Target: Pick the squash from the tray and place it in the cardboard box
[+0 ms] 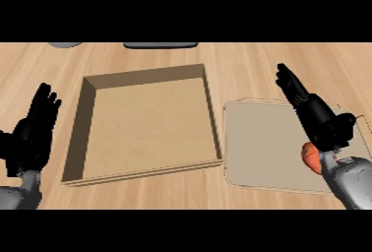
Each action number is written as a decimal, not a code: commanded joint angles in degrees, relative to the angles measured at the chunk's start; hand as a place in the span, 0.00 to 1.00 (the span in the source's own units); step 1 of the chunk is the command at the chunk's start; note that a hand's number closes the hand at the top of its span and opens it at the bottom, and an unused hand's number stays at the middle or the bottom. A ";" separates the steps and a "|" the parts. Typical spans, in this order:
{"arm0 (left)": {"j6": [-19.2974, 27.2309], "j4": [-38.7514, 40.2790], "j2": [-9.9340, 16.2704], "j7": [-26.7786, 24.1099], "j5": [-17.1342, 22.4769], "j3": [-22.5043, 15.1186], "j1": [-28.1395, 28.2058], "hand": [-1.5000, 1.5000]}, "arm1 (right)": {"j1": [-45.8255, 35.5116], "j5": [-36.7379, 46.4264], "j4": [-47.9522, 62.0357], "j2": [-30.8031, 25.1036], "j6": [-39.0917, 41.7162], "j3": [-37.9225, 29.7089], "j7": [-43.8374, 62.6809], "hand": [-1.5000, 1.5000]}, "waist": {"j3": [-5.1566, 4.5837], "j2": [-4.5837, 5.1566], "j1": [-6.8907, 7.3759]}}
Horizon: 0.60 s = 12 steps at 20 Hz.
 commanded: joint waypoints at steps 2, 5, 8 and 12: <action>0.80 1.77 2.99 1.23 -5.37 -0.85 0.50 0.50 | 5.50 -9.36 1.03 -4.41 13.64 -5.54 -7.57 0.00 | -0.15 0.30 0.37; -0.14 5.97 9.37 0.20 -10.24 -1.13 2.75 0.50 | 6.20 -16.83 4.16 -7.53 26.74 -6.54 -11.31 0.00 | 0.16 0.90 0.57; -0.71 7.13 8.33 0.65 -9.72 -2.26 3.60 0.50 | -0.28 8.17 -2.68 -21.26 25.62 -1.03 -16.46 0.00 | -0.40 -0.33 0.90; -1.09 8.94 8.96 -1.05 -10.85 -2.09 4.99 0.50 | 13.16 1.45 12.30 -17.08 32.15 -3.54 -37.91 0.00 | 0.35 1.43 0.62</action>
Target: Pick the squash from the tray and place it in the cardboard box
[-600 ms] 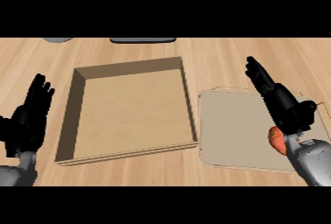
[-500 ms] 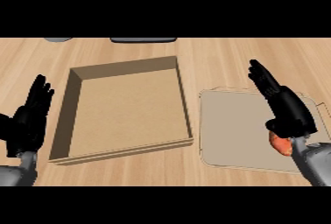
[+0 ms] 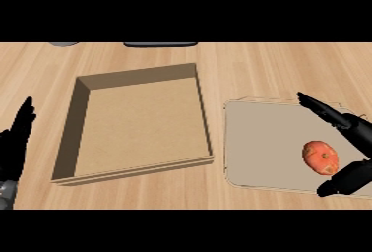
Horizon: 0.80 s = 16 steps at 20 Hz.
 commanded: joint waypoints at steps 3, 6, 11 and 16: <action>-0.28 2.15 0.45 -0.15 -2.01 -0.88 -0.33 0.50 | 5.66 -3.65 14.85 -1.81 13.52 -3.83 -25.20 0.00 | 0.29 0.81 0.71; -1.55 4.18 -0.06 -1.34 -2.10 -1.21 -0.77 0.50 | 4.36 1.62 20.36 -4.17 16.45 -4.29 -36.54 0.00 | 0.24 0.77 1.44; -1.39 4.39 -0.39 0.44 -3.55 -1.81 -3.92 0.50 | -1.19 15.86 23.48 -11.04 6.15 -1.52 -41.71 0.00 | 0.03 0.42 2.34; -2.51 5.89 -1.58 -1.44 -3.81 -2.16 -3.84 0.50 | -5.51 26.29 27.31 -14.71 2.66 5.32 -44.23 0.00 | -0.12 0.52 3.47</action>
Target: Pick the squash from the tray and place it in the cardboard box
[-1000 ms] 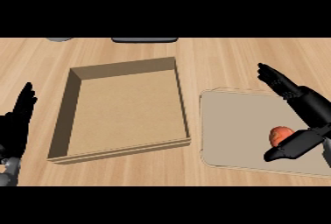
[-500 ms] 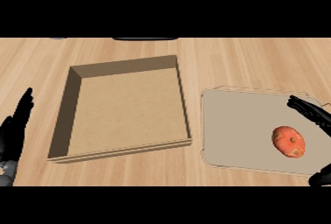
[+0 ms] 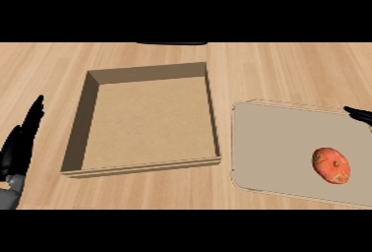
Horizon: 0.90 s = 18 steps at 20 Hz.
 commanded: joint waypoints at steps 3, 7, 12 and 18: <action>0.22 -0.82 -1.30 -0.69 -1.07 -0.65 1.46 0.50 | -6.39 12.96 5.94 -2.52 1.16 7.45 -9.72 0.00 | -0.14 -0.37 1.05; -0.46 -1.65 -0.39 1.93 -1.57 0.18 -0.70 0.50 | -13.67 20.11 8.49 -1.73 1.73 11.75 -6.27 0.00 | -0.20 -0.47 0.62; -3.24 3.01 -0.75 0.65 -1.17 2.72 -2.24 0.50 | -16.96 25.50 10.95 3.51 2.69 15.88 -4.21 0.00 | -0.29 -0.68 -1.08; -2.31 5.64 -4.22 0.81 -4.42 3.98 -3.94 0.50 | -18.80 31.82 16.01 8.10 -1.15 15.47 -4.37 0.00 | -0.30 -0.78 -1.94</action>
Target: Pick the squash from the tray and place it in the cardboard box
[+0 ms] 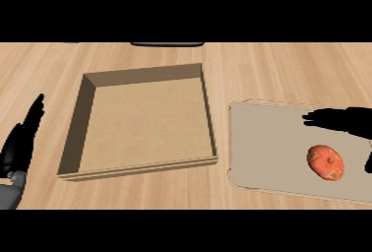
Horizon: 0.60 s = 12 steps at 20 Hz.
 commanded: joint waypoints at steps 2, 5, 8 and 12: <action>0.27 3.54 -2.91 -2.16 -2.53 1.64 -0.12 0.50 | -2.16 4.97 4.66 4.54 1.29 -0.86 -3.44 0.00 | -0.02 -0.08 -0.48; -1.13 0.48 -1.93 -0.55 -2.45 2.93 1.02 0.50 | -1.72 5.36 4.00 5.61 2.15 -1.57 -2.96 0.00 | -0.02 -0.17 -0.49; -1.01 1.53 -3.11 1.86 -4.16 2.72 -1.82 0.50 | 0.45 6.42 0.62 4.02 2.59 -1.30 -3.40 0.00 | -0.04 -0.28 -1.11; -1.81 -2.60 -2.73 1.60 -4.05 3.71 2.63 0.50 | 1.42 5.21 1.61 2.22 4.02 -2.65 -7.28 0.00 | -0.02 -0.30 -0.69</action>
